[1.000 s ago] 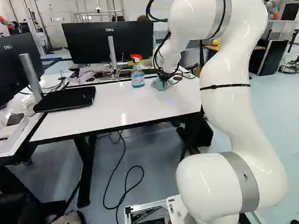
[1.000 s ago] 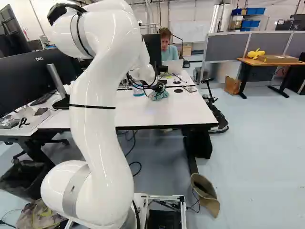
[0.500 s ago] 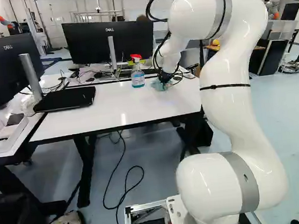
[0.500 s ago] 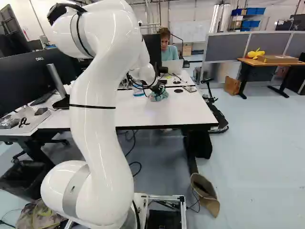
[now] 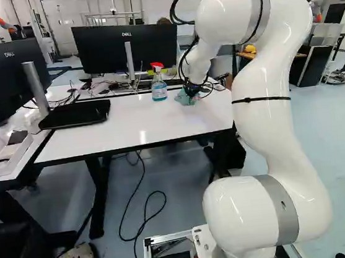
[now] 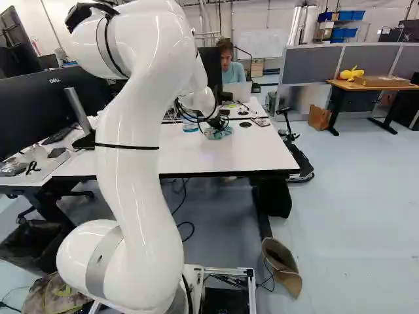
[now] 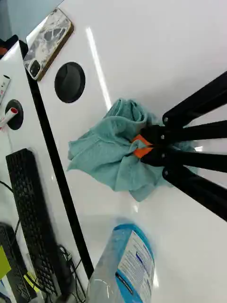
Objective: Clean the table with the green towel
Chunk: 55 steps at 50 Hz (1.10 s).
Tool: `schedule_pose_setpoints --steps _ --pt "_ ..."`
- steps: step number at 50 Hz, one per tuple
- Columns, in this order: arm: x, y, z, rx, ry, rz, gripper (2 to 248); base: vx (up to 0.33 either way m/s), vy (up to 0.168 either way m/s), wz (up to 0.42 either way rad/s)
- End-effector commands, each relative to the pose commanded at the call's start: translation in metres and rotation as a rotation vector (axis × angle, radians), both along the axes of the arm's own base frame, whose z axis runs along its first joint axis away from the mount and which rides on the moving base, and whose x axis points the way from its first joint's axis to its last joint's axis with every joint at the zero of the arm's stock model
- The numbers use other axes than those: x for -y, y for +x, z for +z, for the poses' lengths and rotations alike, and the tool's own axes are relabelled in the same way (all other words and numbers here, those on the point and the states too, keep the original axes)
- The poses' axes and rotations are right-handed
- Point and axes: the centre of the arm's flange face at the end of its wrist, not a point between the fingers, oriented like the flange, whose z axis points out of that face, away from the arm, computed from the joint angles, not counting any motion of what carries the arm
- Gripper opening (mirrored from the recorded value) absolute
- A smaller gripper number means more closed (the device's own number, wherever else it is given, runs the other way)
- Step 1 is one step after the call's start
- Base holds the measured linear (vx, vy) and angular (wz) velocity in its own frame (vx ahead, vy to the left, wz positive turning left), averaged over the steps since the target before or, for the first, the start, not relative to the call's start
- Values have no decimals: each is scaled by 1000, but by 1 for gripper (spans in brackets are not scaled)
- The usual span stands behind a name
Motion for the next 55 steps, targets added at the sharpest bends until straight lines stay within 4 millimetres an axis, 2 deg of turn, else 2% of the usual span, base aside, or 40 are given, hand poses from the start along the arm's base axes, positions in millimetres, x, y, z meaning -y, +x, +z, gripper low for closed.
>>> schedule_pose_setpoints --steps 14,21,39,55 --pt "24 -10 1 -5 1 -39 26 0 0 0" --pt "36 -8 0 -1 0 -55 26 0 0 0" --pt "48 21 -3 25 -4 -64 26 0 0 0" --pt "45 49 -7 50 -9 -52 26 0 0 0"
